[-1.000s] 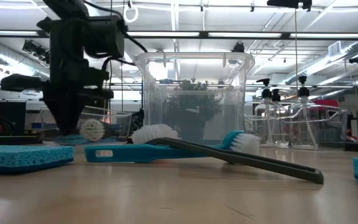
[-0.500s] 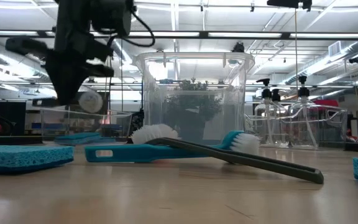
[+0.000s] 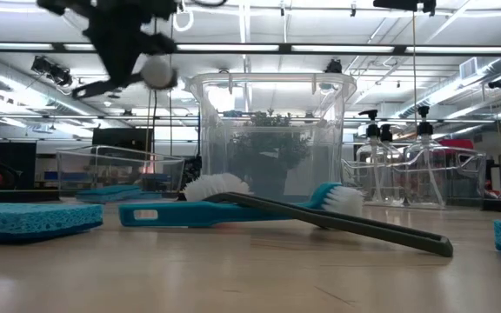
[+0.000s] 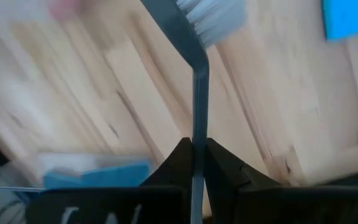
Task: Pick & Place Kitchen Sink Supplies
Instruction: Put the gray dish brush into the transparent container
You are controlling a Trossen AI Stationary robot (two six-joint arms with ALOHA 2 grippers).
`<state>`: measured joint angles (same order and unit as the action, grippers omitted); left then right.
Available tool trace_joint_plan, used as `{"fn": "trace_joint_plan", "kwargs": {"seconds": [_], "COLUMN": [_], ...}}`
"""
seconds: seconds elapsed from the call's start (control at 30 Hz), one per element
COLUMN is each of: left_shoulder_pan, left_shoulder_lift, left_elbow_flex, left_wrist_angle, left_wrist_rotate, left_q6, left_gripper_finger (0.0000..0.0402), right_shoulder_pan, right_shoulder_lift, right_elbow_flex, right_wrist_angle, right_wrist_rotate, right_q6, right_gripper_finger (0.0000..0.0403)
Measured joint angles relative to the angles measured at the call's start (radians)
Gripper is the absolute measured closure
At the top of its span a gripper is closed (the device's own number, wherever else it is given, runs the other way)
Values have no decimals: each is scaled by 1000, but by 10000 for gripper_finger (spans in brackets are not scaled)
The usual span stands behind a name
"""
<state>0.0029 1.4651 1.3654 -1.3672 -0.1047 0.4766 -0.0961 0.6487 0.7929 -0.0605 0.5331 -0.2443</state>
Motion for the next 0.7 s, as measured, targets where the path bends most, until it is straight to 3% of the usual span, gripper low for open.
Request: {"fn": "trace_joint_plan", "kwargs": {"seconds": [0.17, 0.33, 0.7], "left_shoulder_pan": [0, 0, 0], "left_shoulder_lift": [0, 0, 9], "left_elbow_flex": [123, 206, 220], "left_wrist_angle": [37, 144, 440], "left_wrist_rotate": [-6, -3, 19], "left_q6": [17, 143, 430], "left_gripper_finger": [373, 373, 373], "right_shoulder_pan": [0, 0, 0], "right_shoulder_lift": [0, 0, 0], "right_elbow_flex": [0, 0, 0], "right_wrist_angle": [1, 1, 0], "right_wrist_rotate": [-1, -1, 0], "right_q6": [0, 16, 26], "right_gripper_finger": [111, 111, 111]}}
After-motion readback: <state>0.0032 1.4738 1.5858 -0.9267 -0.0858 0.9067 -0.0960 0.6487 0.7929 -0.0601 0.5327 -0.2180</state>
